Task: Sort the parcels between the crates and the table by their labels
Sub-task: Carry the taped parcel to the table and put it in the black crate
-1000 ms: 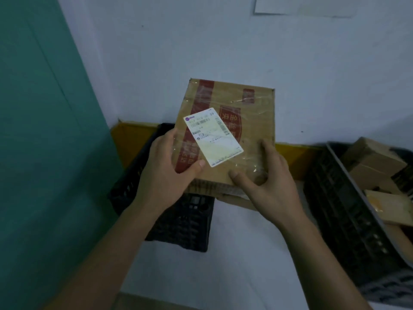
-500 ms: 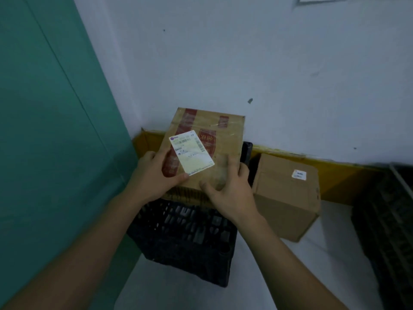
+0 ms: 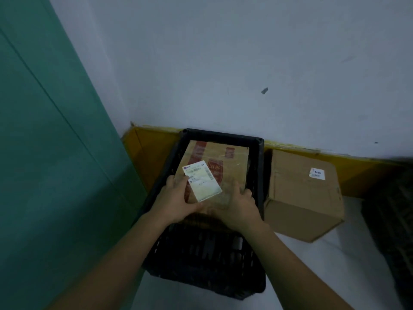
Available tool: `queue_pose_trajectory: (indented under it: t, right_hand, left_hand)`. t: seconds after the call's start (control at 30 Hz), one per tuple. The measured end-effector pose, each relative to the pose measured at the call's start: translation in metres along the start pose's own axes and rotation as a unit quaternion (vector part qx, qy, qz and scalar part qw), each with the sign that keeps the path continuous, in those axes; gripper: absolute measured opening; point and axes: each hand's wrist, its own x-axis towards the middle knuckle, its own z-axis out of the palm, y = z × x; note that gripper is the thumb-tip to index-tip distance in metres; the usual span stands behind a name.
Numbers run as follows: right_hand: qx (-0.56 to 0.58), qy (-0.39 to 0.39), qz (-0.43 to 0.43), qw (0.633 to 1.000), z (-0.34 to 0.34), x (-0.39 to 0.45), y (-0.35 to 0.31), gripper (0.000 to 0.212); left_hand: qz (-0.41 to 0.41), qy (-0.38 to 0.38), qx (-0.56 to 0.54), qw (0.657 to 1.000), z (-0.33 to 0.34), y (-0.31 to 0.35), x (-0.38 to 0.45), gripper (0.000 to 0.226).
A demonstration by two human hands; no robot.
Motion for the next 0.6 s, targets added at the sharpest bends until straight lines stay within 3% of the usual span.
queue_pose_trajectory:
  t: [0.3, 0.6]
  right_hand:
    - [-0.048, -0.066, 0.061, 0.995, 0.031, 0.038, 0.003, 0.134]
    - [-0.131, -0.084, 0.066, 0.986, 0.055, 0.052, 0.012, 0.137]
  left_hand:
    - [-0.026, -0.084, 0.072, 0.993, 0.029, -0.019, 0.033, 0.126]
    - [-0.029, -0.083, 0.123, 0.988, 0.05, -0.028, 0.043, 0.127]
